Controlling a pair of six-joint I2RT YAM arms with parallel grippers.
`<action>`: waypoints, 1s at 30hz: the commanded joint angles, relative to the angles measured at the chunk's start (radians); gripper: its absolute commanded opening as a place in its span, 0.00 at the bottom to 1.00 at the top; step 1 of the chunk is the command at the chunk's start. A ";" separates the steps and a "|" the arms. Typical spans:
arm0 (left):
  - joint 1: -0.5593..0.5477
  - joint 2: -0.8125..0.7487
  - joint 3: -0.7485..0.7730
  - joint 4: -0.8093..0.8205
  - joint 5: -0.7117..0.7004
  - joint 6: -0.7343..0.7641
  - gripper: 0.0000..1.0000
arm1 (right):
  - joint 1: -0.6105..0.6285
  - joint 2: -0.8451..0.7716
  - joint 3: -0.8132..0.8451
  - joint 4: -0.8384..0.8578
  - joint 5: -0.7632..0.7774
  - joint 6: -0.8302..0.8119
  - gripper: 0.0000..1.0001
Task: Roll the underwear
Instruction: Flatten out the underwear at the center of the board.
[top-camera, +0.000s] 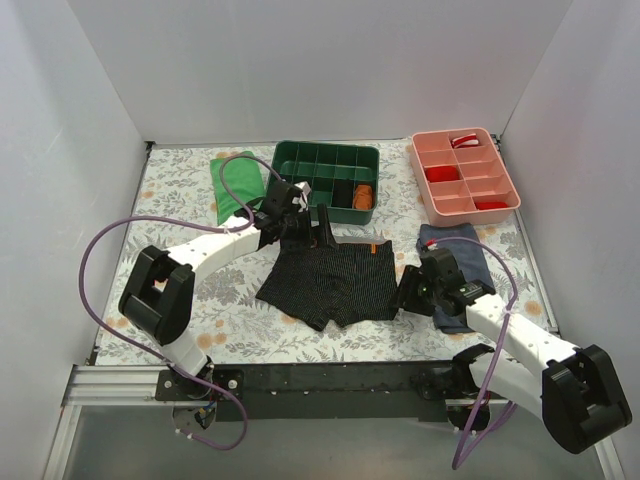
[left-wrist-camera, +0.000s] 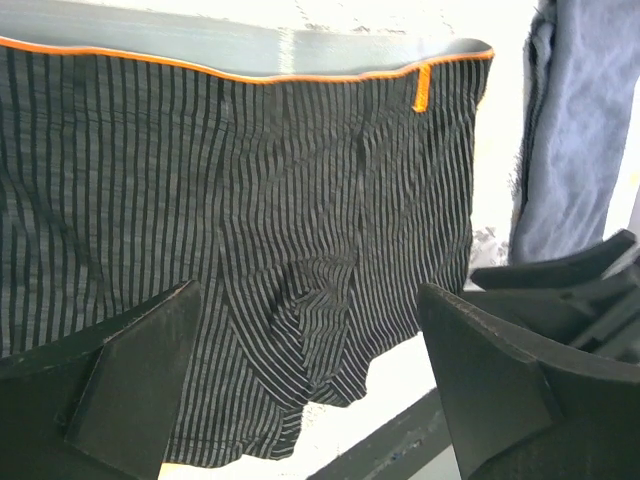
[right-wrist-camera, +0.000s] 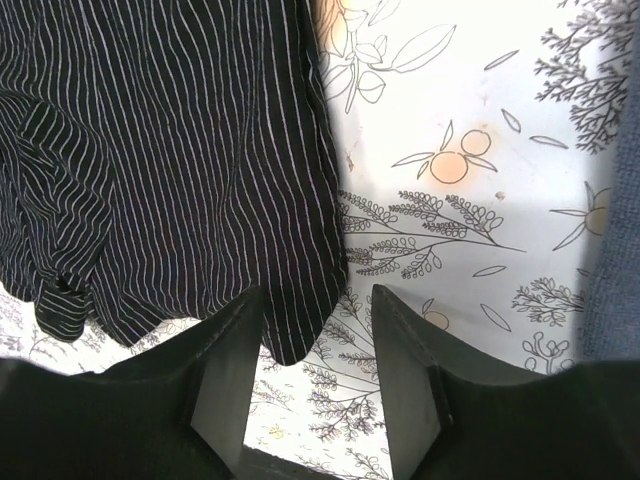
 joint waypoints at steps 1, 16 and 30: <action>-0.022 -0.019 0.019 -0.009 -0.006 -0.009 0.89 | -0.008 0.009 -0.037 0.107 -0.056 0.015 0.52; -0.023 -0.139 -0.027 -0.041 -0.090 -0.064 0.90 | -0.012 -0.004 -0.042 0.179 -0.061 -0.006 0.08; -0.023 -0.068 0.094 -0.107 -0.115 -0.057 0.93 | 0.052 0.066 0.152 -0.022 -0.075 -0.122 0.02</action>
